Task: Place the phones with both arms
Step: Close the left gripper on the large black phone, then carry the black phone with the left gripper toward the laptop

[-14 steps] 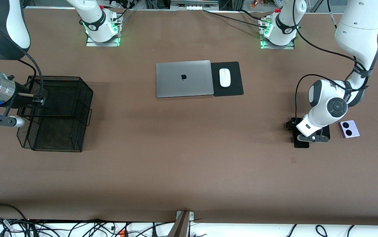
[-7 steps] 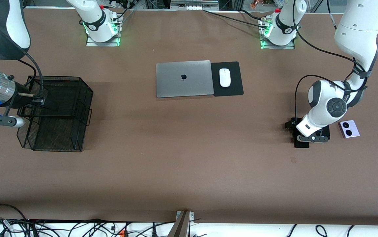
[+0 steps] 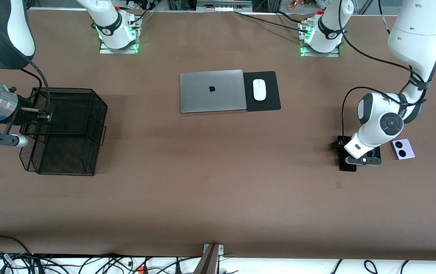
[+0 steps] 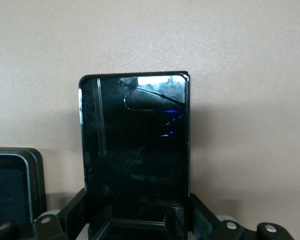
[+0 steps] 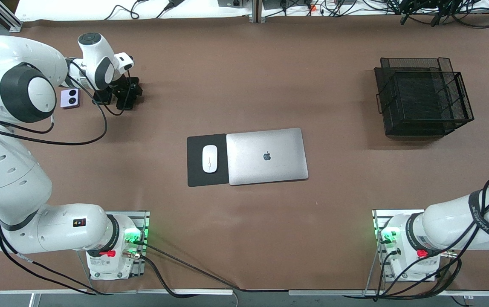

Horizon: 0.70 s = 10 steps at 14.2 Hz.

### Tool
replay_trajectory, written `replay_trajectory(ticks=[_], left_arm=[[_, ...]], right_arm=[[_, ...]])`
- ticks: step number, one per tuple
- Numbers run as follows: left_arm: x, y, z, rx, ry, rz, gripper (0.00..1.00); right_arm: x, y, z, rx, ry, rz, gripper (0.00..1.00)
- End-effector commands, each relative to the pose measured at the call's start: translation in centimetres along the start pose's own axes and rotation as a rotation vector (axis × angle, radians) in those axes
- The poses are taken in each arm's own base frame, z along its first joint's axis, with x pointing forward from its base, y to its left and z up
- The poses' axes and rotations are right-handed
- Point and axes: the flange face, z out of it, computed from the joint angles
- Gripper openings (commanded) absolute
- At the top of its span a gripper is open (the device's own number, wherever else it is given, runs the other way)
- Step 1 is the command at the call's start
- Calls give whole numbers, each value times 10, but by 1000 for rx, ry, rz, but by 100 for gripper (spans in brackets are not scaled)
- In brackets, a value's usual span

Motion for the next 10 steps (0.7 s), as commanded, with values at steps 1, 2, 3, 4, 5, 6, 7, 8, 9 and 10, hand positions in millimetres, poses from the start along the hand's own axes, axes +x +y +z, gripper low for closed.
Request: replay_trajectory(ticks=[1, 2, 3, 4, 5, 6, 7, 8, 9, 10], left_arm=[[3, -11, 14, 4, 2, -5, 33], [6, -10, 11, 4, 5, -8, 33], [10, -10, 5, 7, 11, -11, 32], [11, -8, 1, 9, 8, -7, 32], [16, -7, -5, 12, 7, -4, 32], [20, -6, -12, 15, -5, -2, 32], [25, -8, -23, 21, -9, -4, 31], [29, -6, -32, 25, -22, -1, 30], [35, -3, -41, 26, -31, 1, 30], [39, -2, -47, 28, -43, 1, 30]], right_arm=[[-2, -1, -5, 4, 3, -5, 100], [-2, -1, -5, 4, 3, -5, 100], [-2, -1, -5, 4, 3, -5, 100], [-2, -1, -5, 4, 3, -5, 100], [-2, -1, -5, 4, 3, -5, 100], [-2, -1, -5, 4, 3, -5, 100], [-2, -1, -5, 4, 3, -5, 100], [-2, -1, -5, 4, 3, -5, 100], [-2, -1, -5, 4, 3, -5, 100], [-2, -1, -5, 4, 3, -5, 100]])
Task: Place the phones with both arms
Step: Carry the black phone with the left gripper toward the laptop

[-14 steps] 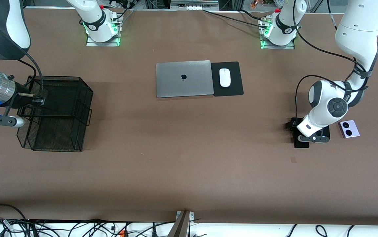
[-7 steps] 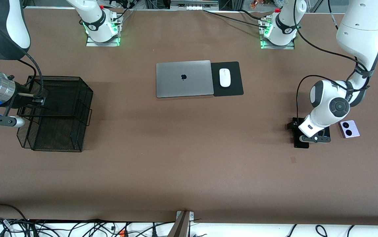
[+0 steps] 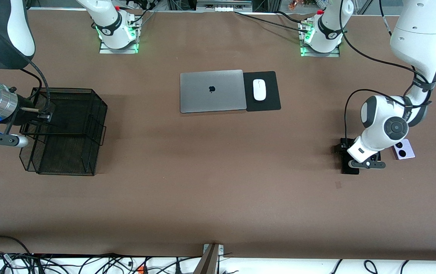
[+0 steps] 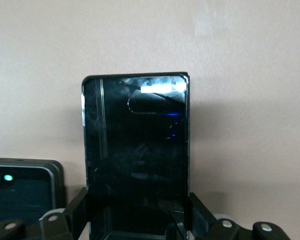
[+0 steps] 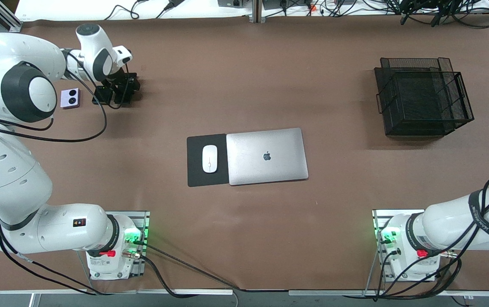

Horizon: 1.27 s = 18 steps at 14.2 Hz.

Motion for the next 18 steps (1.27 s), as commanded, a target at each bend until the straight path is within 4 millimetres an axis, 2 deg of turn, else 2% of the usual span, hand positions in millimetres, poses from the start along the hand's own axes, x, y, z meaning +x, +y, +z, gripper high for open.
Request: replay_trajectory(ticks=[1, 3, 5, 9, 11, 14, 18], left_arm=[[17, 4, -30, 18, -20, 8, 30], [21, 6, -37, 19, -22, 5, 30], [30, 21, -48, 22, -16, -9, 30], [41, 74, -69, 31, 10, -24, 30], [46, 114, -83, 35, 32, -55, 30], [41, 183, -92, 43, 39, -102, 30], [38, 282, -88, 54, 38, -183, 30]], right_arm=[[-2, -1, -5, 4, 2, -5, 100], [-2, -1, -5, 4, 2, -5, 100], [-2, 0, -5, 4, 2, -3, 100], [-2, -1, -5, 4, 2, -5, 100], [-2, -1, -4, 4, 1, -5, 100], [-2, 0, -5, 4, 2, -3, 100], [-2, 0, -4, 4, 2, -3, 100]])
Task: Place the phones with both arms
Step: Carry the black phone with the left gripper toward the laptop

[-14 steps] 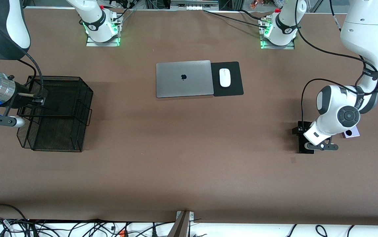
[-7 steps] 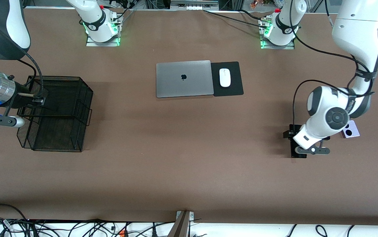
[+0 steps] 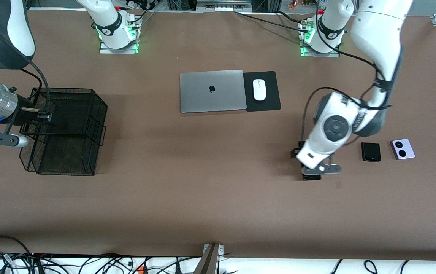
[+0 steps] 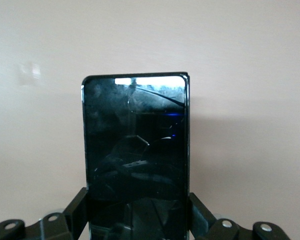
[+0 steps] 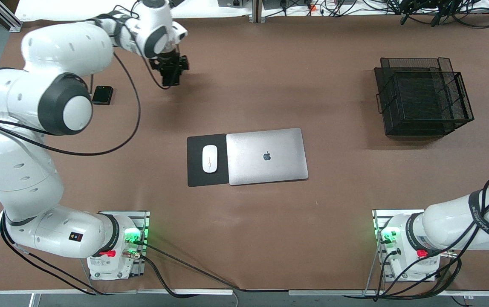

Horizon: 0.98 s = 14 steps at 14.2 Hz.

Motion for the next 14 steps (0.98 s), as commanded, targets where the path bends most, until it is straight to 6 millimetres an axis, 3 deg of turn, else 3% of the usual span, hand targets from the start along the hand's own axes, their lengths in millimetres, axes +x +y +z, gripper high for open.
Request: replay_trajectory(ticks=[1, 8, 14], left_arm=[[3, 60, -1, 19, 11, -67, 30], [-19, 184, 4, -48, 53, -109, 29], [-46, 261, 1, -106, 98, -121, 29]], right_arm=[[-2, 0, -4, 4, 2, -3, 100], [-2, 0, -4, 4, 1, -3, 100], [-2, 2, -4, 4, -1, 0, 100]])
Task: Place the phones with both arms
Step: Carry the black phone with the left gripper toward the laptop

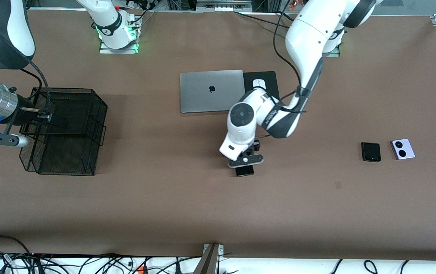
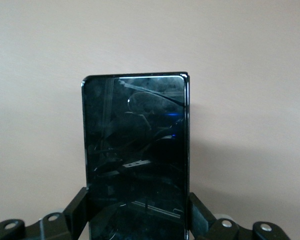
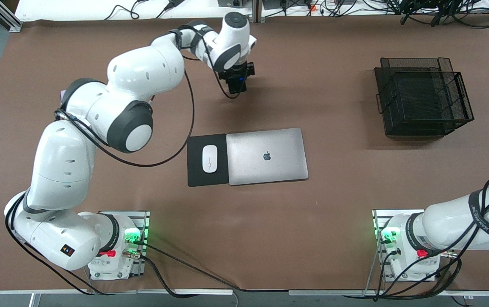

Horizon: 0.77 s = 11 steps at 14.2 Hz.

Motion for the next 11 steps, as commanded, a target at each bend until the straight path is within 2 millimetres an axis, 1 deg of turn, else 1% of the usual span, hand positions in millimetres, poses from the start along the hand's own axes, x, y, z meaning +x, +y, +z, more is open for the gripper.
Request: replay_trajectory(ticks=[1, 2, 3, 4, 9, 11], left_arm=[[-3, 37, 5, -28, 26, -23, 29], [-4, 47, 11, -38, 35, -32, 29], [-12, 56, 18, -37, 37, -32, 29], [-24, 65, 21, -36, 36, -16, 29], [-54, 91, 18, -67, 52, 5, 29], [-63, 102, 11, -80, 60, 28, 29]], right_arm=[[-2, 2, -4, 4, 1, 0, 100], [-2, 2, -4, 3, -1, 1, 100], [-2, 2, -3, 3, -2, 1, 100], [-2, 2, -4, 2, 0, 0, 100], [-2, 3, -4, 2, 1, 1, 100], [-2, 3, -4, 2, 0, 3, 100]])
